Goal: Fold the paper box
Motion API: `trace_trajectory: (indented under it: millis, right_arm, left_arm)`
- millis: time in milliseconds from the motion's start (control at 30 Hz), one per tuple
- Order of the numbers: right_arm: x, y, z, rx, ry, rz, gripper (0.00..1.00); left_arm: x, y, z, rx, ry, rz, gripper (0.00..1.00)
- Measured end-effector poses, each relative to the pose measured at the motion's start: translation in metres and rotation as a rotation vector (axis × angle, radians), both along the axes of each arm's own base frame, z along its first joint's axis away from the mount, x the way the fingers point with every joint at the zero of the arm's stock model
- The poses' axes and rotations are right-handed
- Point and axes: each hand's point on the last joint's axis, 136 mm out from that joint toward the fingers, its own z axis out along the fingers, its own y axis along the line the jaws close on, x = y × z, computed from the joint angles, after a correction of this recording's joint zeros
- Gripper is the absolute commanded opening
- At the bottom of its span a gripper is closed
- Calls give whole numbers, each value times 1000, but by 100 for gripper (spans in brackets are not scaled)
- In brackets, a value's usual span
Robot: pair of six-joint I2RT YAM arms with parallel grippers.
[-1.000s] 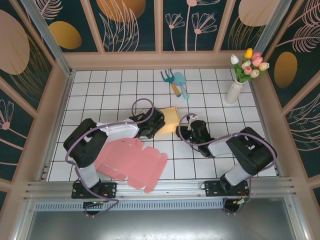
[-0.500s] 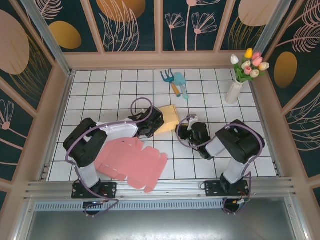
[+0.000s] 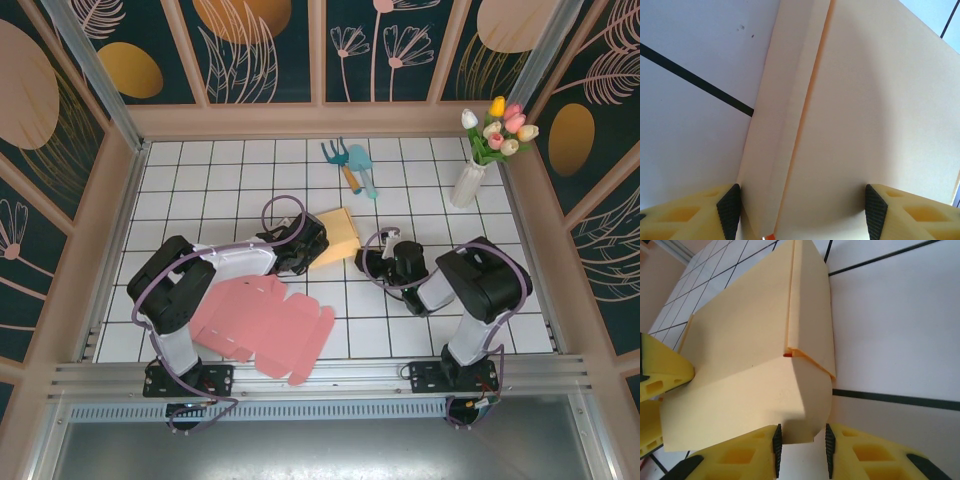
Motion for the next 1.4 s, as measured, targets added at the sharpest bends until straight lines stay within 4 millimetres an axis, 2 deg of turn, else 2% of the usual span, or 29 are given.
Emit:
trace_trajectory:
  millis: [200, 433, 633, 767, 867, 1067, 1200, 1400]
  right_arm:
    - [-8, -3, 2, 8, 71, -15, 32]
    - [-15, -4, 25, 12, 65, -24, 31]
    - [-6, -7, 36, -27, 59, -51, 19]
    - [1, -6, 39, -36, 61, -55, 17]
    - [8, -4, 33, -47, 76, -59, 17]
    - [21, -3, -5, -68, 144, -63, 13]
    - [29, -1, -9, -39, 128, -64, 13]
    - [30, -1, -8, -37, 122, -65, 14]
  left_arm:
    - [1, 0, 0, -4, 1, 2, 65]
    - [3, 0, -1, -9, -1, 3, 65]
    - [3, 0, -1, -9, -1, 3, 65]
    - [3, 0, -1, -9, -1, 4, 65]
    - [3, 0, -1, -9, 0, 3, 65]
    - [5, -1, -1, -13, -1, 4, 65]
    - [7, -2, -2, -16, -4, 6, 65]
    - [11, -2, -1, -11, -7, 6, 65]
